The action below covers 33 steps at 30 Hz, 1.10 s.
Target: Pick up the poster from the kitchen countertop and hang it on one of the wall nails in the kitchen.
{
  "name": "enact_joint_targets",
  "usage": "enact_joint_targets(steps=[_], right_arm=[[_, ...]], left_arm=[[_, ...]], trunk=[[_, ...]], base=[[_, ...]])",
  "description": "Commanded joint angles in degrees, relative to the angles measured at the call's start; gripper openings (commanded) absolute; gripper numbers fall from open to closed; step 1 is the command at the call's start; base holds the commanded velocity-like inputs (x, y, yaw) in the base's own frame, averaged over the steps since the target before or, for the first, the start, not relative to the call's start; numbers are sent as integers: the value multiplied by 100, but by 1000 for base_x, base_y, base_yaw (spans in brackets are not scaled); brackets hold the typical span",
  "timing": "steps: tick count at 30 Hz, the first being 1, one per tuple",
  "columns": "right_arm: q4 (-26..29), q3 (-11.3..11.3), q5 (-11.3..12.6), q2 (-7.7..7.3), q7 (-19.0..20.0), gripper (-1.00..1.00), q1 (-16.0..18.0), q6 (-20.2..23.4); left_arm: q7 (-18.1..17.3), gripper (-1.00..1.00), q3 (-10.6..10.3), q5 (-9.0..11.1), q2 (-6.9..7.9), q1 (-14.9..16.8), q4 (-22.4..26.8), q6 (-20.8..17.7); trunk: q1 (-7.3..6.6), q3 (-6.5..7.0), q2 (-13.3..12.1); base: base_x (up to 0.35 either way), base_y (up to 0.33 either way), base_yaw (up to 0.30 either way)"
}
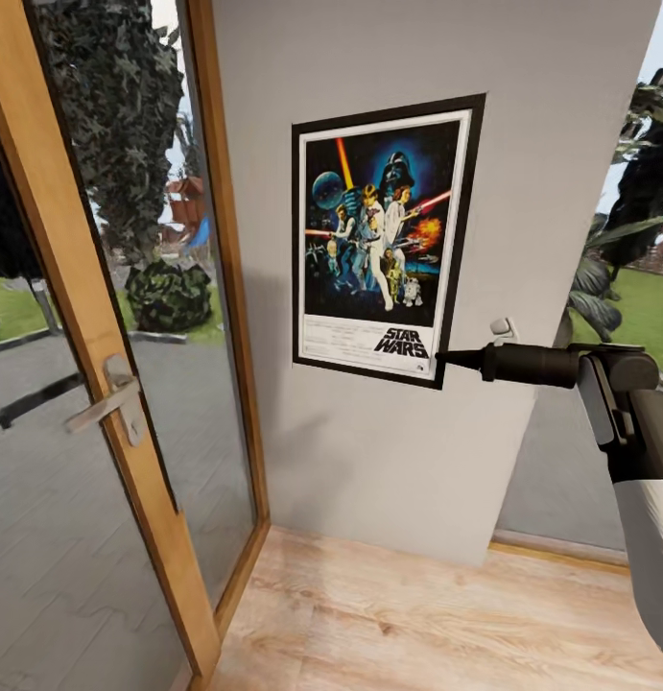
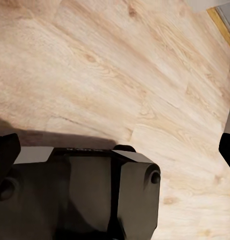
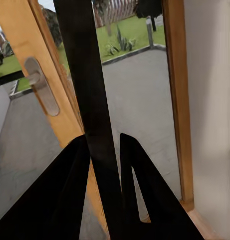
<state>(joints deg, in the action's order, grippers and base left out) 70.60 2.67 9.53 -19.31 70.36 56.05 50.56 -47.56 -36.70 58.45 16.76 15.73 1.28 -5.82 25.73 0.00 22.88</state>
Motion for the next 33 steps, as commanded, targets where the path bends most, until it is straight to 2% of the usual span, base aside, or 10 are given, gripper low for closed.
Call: enact_joint_targets(steps=[1,23,33], right_arm=[[-2,2,22,1,13,-100,15,40],[-11,5,22,7,12,-100,91,42],[-19,5,22,7,12,-100,91,38]], left_arm=[[-16,100,-31,61,2,0,4,-60],[-16,100,-30,61,2,0,4,-60],[-16,100,-30,64,2,0,4,-60]], trunk=[[5,-2,4],[5,-2,4],[5,-2,4]], base=[[326,0,0],[325,-4,0],[104,-15,0]])
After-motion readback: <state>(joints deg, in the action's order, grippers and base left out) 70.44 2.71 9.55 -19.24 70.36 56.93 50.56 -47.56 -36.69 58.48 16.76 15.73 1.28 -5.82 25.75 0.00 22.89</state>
